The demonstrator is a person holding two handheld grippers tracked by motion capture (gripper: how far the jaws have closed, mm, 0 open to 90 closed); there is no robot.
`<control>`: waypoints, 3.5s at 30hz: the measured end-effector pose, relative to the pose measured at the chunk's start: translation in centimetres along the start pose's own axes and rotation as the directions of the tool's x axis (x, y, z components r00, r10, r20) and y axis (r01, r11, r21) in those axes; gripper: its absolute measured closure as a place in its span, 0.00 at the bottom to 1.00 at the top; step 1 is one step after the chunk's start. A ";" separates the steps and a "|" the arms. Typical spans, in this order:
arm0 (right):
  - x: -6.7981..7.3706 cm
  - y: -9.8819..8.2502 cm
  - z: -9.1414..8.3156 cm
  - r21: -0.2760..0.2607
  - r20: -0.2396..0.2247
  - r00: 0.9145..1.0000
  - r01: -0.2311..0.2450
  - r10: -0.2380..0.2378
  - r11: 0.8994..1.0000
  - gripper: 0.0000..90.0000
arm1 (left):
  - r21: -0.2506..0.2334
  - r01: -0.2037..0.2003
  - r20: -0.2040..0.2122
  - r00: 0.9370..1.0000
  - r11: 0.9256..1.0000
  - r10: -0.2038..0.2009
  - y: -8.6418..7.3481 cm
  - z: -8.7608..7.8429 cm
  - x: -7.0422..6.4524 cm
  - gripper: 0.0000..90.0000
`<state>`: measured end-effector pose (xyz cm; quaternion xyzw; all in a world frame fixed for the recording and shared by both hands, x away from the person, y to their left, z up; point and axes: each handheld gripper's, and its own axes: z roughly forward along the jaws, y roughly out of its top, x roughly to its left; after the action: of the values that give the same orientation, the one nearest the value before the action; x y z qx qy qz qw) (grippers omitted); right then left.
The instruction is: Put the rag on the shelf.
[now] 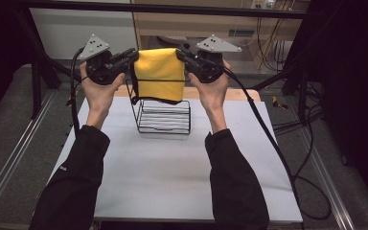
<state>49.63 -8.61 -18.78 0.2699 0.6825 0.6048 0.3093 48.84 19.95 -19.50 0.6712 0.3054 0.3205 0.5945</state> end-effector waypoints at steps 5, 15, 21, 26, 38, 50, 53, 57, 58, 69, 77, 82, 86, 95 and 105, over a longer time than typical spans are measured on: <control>0.3 0.0 -0.4 0.017 -0.015 1.000 0.014 -0.013 1.000 0.94 | 0.019 -0.019 -0.003 1.000 1.000 0.019 -0.2 -0.4 -0.4 0.89; 1.1 -0.6 -1.4 0.039 -0.050 0.998 0.036 -0.034 0.999 0.94 | 0.056 -0.030 0.018 0.999 0.998 0.029 -0.8 -1.5 -1.0 0.89; 1.7 -1.3 -2.0 0.075 -0.078 0.997 0.027 -0.021 0.997 0.93 | 0.101 -0.036 0.022 0.999 0.994 0.034 -1.5 -2.0 -1.6 0.88; 2.1 -1.9 -2.4 0.115 -0.104 0.995 0.012 0.000 0.993 0.93 | 0.126 -0.037 0.028 0.999 0.991 0.034 -2.3 -2.4 -2.1 0.87; 2.6 -3.6 -3.0 0.160 -0.142 0.989 -0.015 0.038 0.987 0.93 | 0.167 -0.031 0.037 0.999 0.985 0.025 -3.9 -3.3 -2.9 0.84; 2.8 -4.8 -2.9 0.184 -0.161 0.986 -0.014 0.044 0.983 0.92 | 0.206 -0.033 0.049 0.999 0.978 0.024 -2.5 -4.3 -2.1 0.68; 2.8 -4.9 -2.9 0.184 -0.161 0.986 -0.015 0.045 0.983 0.92 | 0.188 -0.030 0.052 0.998 0.982 0.020 -1.5 -4.5 -1.9 0.68; 2.9 -5.1 -2.9 0.196 -0.164 0.986 -0.003 0.036 0.981 0.92 | 0.176 -0.015 0.072 0.997 0.984 0.002 -0.6 -4.3 -2.0 0.76; 3.0 -5.3 -2.9 0.198 -0.166 0.985 -0.005 0.038 0.980 0.92 | 0.186 -0.014 0.078 0.997 0.982 -0.001 -0.5 -4.1 -2.0 0.83; 3.0 -5.9 -2.8 0.216 -0.175 0.984 0.005 0.033 0.976 0.90 | 0.359 -0.018 0.112 0.993 0.933 -0.024 -2.8 -2.0 -2.2 0.99; 3.0 -6.8 -2.5 0.251 -0.178 0.983 0.002 0.044 0.968 0.87 | 0.386 -0.036 0.109 0.994 0.922 -0.007 -4.5 -1.4 -2.4 1.00; 3.0 -6.8 -2.6 0.256 -0.181 0.982 0.002 0.046 0.967 0.81 | 0.384 -0.045 0.105 0.994 0.922 0.005 -4.8 -1.4 -2.4 1.00; 3.0 -6.3 -3.0 0.216 -0.194 0.979 -0.015 0.058 0.976 0.71 | 0.388 -0.053 0.102 0.995 0.920 0.014 -5.0 -1.3 -2.3 1.00; 3.0 -7.5 -2.0 0.314 -0.163 0.980 -0.055 0.110 0.948 1.00 | 0.401 -0.080 0.106 0.994 0.912 0.040 -6.3 -0.8 -2.7 1.00; 1.8 -9.2 -0.3 0.325 -0.065 0.991 -0.092 0.120 0.941 1.00 | 0.396 -0.041 0.073 0.997 0.918 0.013 -7.5 0.7 -2.1 1.00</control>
<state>48.27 -8.58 -28.06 0.3273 0.7687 0.5122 0.1992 47.87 18.69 -27.13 0.7925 0.3341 0.2367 0.4520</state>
